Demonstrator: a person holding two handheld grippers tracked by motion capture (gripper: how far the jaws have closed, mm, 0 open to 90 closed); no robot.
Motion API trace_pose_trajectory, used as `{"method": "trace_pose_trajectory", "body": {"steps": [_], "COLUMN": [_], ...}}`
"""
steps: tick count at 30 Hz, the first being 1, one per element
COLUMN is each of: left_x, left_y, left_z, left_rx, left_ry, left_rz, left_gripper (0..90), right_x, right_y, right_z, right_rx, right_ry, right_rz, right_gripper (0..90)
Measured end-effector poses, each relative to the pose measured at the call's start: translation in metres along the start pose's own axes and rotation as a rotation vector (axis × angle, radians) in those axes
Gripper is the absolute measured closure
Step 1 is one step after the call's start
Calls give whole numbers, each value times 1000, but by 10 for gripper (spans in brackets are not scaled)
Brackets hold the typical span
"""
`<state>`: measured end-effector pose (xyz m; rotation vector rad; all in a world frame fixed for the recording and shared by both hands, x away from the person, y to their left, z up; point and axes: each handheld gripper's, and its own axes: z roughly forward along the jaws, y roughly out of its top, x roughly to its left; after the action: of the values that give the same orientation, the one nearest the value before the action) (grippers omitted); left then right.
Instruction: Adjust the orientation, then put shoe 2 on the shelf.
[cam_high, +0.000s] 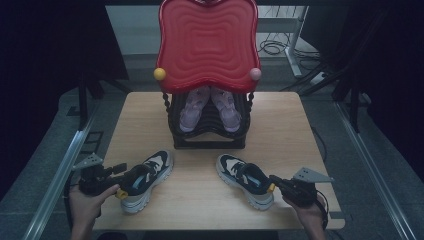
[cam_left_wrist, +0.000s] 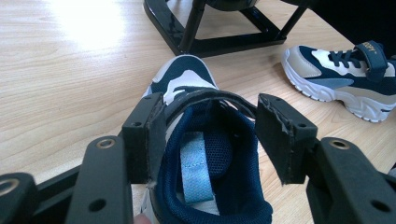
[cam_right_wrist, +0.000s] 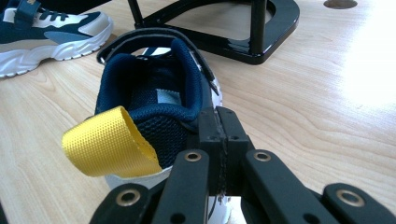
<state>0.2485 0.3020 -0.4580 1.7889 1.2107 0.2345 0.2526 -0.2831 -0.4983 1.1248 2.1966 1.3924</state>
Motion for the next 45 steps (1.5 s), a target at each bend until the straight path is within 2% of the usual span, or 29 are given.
{"method": "trace_pose_trajectory", "body": {"steps": [6,17,25,31,33,37,40,43,45], "left_x": [1,4,5,7,8,8,9,11,12], "left_y": [0,-1,0,1,1,1,2,2,0], "left_z": [0,-2,-8,-12,-11,-10,-7,-4,-2], "left_rx": [1,-5,-25,-34,-36,-33,-28,-21,-41], "left_ry": [1,8,18,22,22,19,11,5,2], "left_rz": [-2,-9,-12,-15,-18,-16,-12,-9,4], "left_gripper": [435,435,436,436,436,436,436,435,440], "right_x": [5,3,-3,-2,-1,1,3,3,5], "right_y": [-3,-2,8,21,24,28,30,34,37], "right_z": [-3,-3,-7,-5,-4,-3,-4,-4,-3], "right_rx": [-2,-22,-68,-96,-100,-114,-117,-117,-118], "right_ry": [-1,-11,-26,-16,-12,-15,-16,-13,-12], "right_rz": [1,8,11,-17,-24,-47,-44,-50,-56], "right_gripper": [900,893,893,886,863,734,663,620,597]}}
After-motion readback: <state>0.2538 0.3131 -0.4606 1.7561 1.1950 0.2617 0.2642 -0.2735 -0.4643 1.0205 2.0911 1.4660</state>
